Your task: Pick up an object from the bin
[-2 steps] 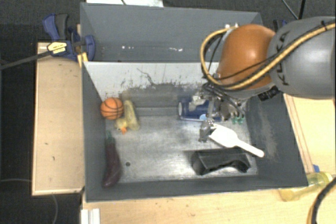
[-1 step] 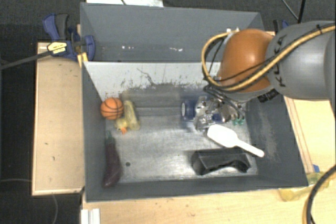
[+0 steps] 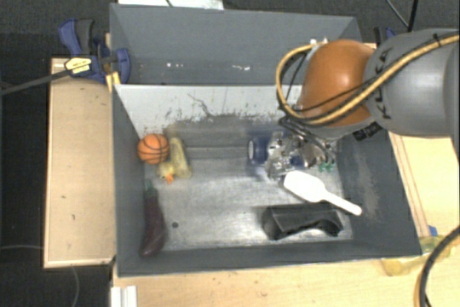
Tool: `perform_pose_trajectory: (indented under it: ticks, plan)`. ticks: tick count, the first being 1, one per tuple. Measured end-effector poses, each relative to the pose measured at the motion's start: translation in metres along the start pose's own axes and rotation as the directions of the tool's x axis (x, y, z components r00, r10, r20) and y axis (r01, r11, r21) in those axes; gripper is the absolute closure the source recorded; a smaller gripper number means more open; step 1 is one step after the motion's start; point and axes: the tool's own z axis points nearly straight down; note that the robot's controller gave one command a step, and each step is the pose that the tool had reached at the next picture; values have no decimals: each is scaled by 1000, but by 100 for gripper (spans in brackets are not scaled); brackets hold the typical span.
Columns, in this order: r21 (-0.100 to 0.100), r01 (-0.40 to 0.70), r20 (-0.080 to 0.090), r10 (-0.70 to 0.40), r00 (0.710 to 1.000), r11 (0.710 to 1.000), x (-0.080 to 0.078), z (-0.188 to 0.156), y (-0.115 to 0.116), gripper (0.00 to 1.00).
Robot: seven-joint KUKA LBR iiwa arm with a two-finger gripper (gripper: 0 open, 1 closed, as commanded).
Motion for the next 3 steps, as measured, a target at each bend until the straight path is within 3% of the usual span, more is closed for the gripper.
perform_pose_trajectory:
  ticks: [1,2,3]
  plan:
    - [0,42,-5,-42,999,999,1,-9,0,100]
    - [2,129,5,-129,992,992,12,-25,0,100]
    - [-1,-451,9,451,892,892,10,-196,-43,100]
